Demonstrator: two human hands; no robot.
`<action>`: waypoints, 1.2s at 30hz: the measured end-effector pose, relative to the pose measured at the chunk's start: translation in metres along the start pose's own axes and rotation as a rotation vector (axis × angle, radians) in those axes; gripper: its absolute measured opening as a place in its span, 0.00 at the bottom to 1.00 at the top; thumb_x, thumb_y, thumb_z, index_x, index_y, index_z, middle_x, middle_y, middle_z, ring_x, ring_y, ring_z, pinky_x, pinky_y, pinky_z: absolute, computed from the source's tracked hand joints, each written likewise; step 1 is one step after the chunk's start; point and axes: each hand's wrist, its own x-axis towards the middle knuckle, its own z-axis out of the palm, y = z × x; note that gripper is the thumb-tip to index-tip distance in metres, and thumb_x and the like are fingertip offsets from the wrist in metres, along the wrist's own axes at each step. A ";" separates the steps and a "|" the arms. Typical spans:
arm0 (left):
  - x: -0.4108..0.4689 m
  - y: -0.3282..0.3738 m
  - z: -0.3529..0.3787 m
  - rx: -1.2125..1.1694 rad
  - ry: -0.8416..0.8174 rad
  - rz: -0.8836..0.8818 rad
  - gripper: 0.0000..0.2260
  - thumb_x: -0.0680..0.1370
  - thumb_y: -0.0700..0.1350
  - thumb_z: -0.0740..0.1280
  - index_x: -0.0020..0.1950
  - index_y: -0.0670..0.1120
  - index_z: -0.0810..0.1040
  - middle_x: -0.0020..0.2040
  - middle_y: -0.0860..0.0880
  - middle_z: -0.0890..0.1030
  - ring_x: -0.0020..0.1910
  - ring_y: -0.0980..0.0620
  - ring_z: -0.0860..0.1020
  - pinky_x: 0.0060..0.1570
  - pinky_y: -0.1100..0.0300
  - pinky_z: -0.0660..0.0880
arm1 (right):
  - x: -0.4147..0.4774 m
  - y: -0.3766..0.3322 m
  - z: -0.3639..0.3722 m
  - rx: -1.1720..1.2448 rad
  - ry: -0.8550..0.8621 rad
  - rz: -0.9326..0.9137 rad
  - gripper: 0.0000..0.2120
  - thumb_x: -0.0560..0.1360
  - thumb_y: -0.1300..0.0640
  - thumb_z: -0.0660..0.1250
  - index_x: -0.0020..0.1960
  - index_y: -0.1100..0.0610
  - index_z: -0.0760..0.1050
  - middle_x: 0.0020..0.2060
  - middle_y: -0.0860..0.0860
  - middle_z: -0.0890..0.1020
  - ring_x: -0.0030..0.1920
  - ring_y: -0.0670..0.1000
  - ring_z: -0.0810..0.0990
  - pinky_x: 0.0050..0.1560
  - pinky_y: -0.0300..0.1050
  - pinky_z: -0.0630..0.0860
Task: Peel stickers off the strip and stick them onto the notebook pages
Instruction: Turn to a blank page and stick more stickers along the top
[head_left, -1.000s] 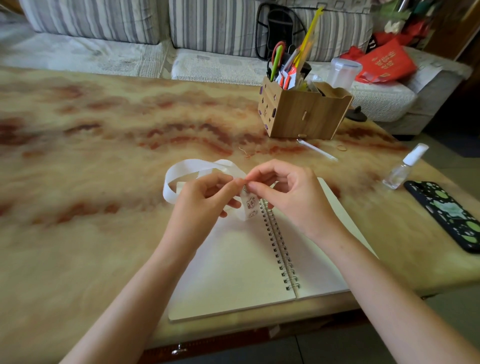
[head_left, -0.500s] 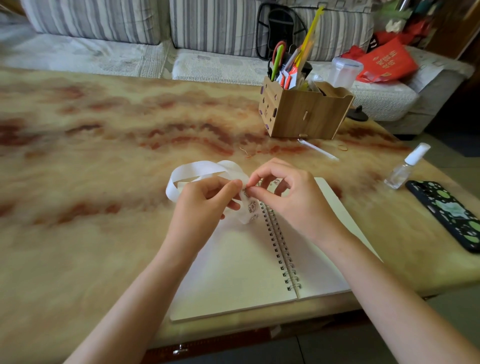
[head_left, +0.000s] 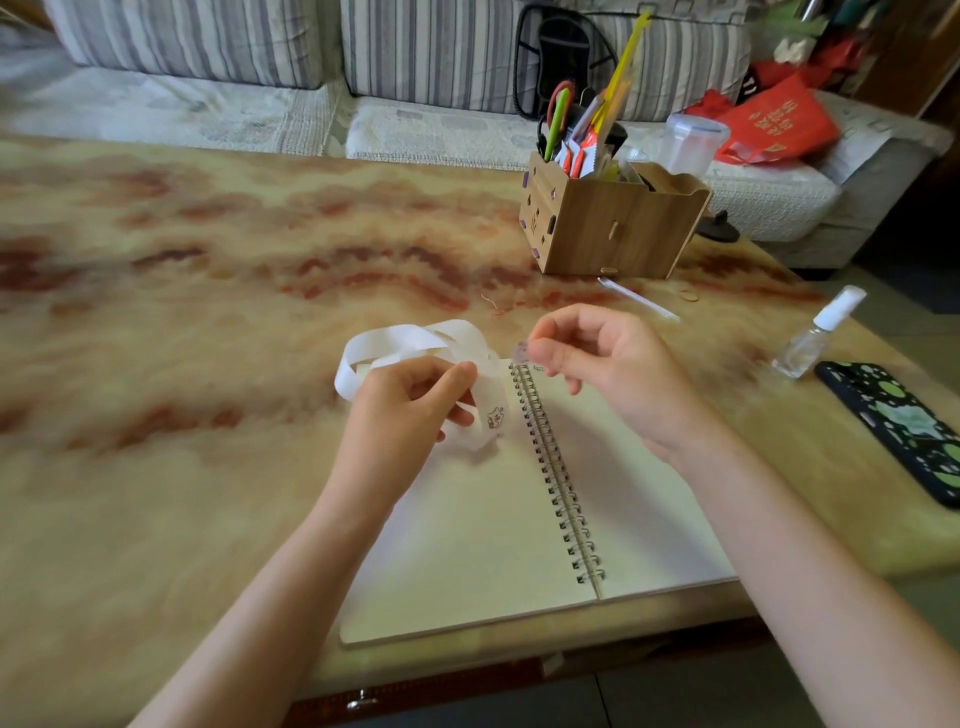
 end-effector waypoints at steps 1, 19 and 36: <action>0.000 0.000 0.000 0.007 -0.003 0.000 0.10 0.78 0.45 0.65 0.41 0.43 0.82 0.36 0.51 0.83 0.33 0.60 0.79 0.30 0.71 0.71 | 0.003 0.003 -0.008 0.000 0.018 0.051 0.06 0.74 0.63 0.70 0.41 0.53 0.78 0.32 0.43 0.80 0.33 0.42 0.74 0.32 0.34 0.69; -0.003 -0.004 0.007 0.072 -0.062 -0.077 0.10 0.78 0.45 0.66 0.39 0.44 0.82 0.34 0.49 0.83 0.32 0.59 0.77 0.37 0.60 0.70 | 0.032 0.056 -0.038 -0.204 0.268 0.312 0.03 0.73 0.63 0.70 0.41 0.57 0.79 0.33 0.49 0.79 0.26 0.43 0.69 0.27 0.28 0.67; -0.004 -0.005 0.006 0.086 -0.066 -0.070 0.10 0.78 0.45 0.65 0.39 0.45 0.82 0.34 0.50 0.83 0.29 0.61 0.76 0.36 0.61 0.69 | 0.033 0.062 -0.037 -0.212 0.245 0.298 0.05 0.73 0.64 0.70 0.40 0.55 0.79 0.34 0.50 0.80 0.29 0.46 0.70 0.32 0.33 0.68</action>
